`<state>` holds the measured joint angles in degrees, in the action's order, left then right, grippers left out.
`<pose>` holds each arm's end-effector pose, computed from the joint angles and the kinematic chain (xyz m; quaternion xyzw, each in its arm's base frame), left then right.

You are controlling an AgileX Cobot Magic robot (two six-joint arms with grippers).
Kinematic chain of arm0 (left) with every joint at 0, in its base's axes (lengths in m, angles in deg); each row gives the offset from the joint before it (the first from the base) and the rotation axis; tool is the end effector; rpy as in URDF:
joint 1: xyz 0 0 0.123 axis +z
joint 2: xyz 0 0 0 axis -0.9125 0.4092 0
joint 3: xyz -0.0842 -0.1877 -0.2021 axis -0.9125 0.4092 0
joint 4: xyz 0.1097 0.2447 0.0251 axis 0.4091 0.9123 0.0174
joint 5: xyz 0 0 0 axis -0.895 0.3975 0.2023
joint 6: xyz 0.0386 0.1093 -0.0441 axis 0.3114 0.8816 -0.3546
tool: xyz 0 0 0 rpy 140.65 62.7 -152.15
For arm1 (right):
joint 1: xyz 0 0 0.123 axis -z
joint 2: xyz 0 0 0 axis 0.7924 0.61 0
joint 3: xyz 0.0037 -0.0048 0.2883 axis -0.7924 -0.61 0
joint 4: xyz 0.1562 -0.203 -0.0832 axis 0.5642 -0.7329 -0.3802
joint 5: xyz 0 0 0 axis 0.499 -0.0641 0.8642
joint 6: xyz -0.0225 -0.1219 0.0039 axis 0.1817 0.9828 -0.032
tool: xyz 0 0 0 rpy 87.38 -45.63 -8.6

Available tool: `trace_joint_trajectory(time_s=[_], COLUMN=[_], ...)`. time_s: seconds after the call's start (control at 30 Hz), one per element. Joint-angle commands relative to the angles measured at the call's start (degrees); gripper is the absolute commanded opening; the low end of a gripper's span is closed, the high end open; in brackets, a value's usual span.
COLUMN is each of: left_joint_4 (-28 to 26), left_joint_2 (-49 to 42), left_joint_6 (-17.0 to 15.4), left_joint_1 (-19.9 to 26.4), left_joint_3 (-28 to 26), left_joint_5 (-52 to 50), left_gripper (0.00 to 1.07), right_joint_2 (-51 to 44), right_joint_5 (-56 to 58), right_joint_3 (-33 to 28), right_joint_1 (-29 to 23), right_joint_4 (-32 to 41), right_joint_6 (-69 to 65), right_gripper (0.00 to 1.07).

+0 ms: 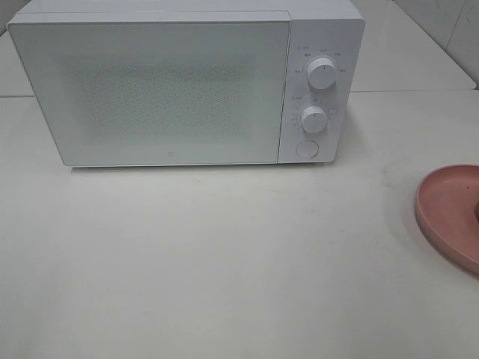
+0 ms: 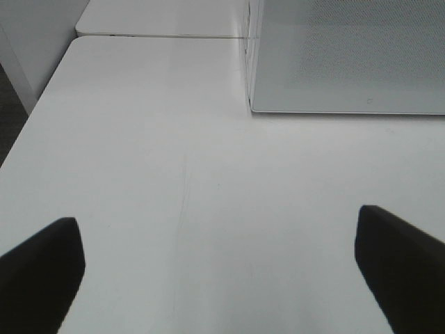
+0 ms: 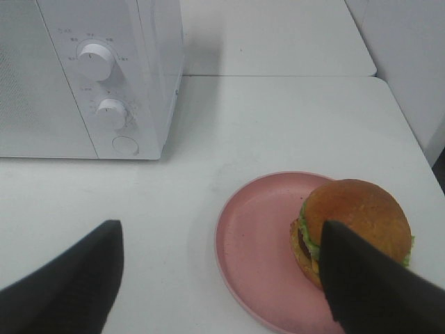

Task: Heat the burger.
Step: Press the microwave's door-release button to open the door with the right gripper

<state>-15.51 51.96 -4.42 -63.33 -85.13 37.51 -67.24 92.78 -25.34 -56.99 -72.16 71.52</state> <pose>0.0367 -0.0055 0.2747 -0.0085 0.8456 -0.0161 0.5334 0.0988 0.0036 0.3059 -0.0090 0.8213 0.0186 0.5701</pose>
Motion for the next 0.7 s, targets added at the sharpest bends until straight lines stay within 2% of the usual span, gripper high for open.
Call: trace_joint_trajectory(time_s=[0.03,0.17,0.7], left_joint_4=[0.17,0.17,0.17], left_joint_2=[-1.55,-1.55,-1.55], left_joint_6=[-0.17,-0.17,-0.17], left_joint_1=[-0.23,-0.23,-0.23], left_joint_3=[0.00,0.00,0.00], left_joint_5=[-0.52,-0.52,-0.52], left_gripper=[1.02,1.02,1.02], right_joint_2=[2.46,4.35,14.67], right_joint_5=[-3.50,-5.73,-26.64], right_joint_3=[0.52,0.29,-6.36], right_joint_1=[-0.17,-0.17,-0.17], right_joint_4=[-0.17,-0.17,-0.17], right_joint_6=[-0.17,-0.17,-0.17], right_gripper=[0.73,0.73,0.73])
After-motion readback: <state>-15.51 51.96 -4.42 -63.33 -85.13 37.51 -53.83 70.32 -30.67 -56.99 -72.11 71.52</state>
